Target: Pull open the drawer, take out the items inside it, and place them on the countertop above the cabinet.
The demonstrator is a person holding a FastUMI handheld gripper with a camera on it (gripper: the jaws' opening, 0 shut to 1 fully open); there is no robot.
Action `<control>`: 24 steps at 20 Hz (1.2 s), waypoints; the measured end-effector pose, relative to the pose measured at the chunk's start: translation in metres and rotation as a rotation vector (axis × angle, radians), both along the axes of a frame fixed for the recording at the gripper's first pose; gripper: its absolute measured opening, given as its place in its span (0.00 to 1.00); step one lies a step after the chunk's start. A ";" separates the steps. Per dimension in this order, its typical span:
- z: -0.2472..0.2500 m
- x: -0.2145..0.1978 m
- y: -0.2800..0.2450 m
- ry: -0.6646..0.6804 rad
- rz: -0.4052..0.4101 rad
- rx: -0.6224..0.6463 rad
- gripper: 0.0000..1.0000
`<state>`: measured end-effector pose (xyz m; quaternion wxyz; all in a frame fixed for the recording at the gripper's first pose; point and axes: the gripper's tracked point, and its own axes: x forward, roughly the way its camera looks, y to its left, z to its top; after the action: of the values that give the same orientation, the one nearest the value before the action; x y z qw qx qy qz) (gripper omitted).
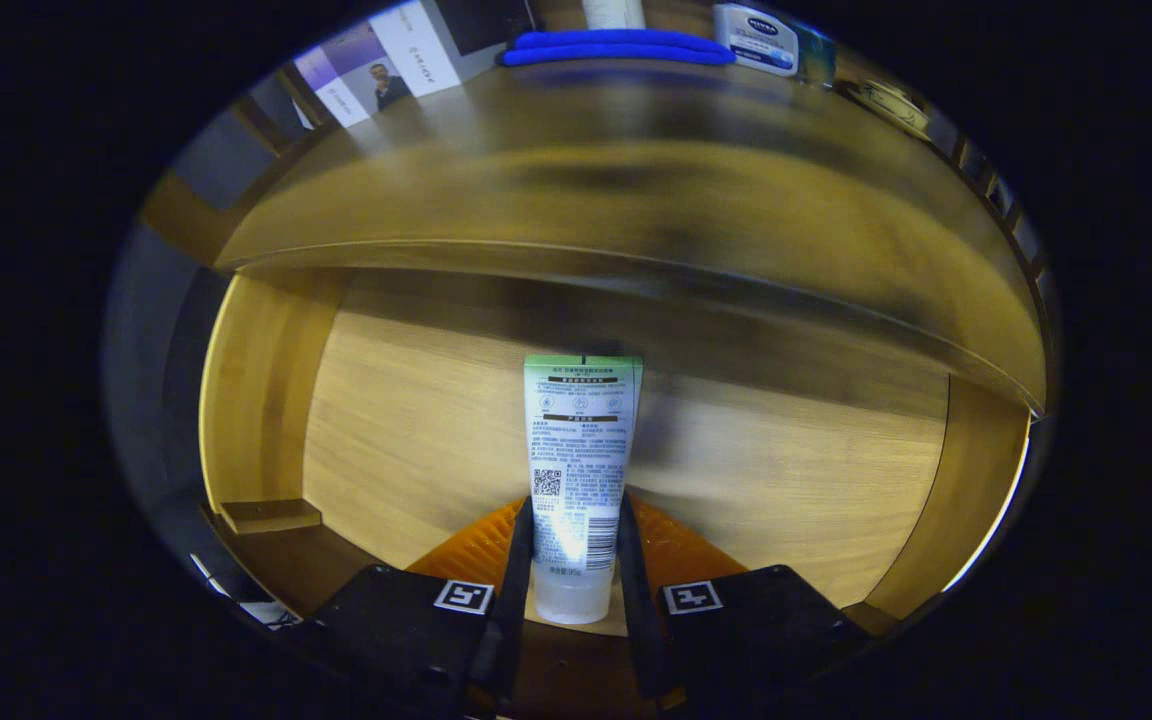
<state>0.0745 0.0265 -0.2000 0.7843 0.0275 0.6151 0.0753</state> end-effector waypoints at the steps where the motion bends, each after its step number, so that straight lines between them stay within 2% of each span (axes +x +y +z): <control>1: 0.009 -0.001 0.003 -0.018 0.010 0.014 0.47; 8: 0.046 -0.024 0.018 -0.089 0.080 0.073 0.47; 16: 0.104 -0.032 0.023 -0.183 0.067 0.181 0.47; 20: 0.136 -0.007 0.005 -0.266 0.034 0.178 0.47; 24: 0.158 0.028 -0.009 -0.310 -0.043 0.205 0.47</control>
<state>0.1023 0.0175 -0.0415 0.8643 0.1082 0.4753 0.1241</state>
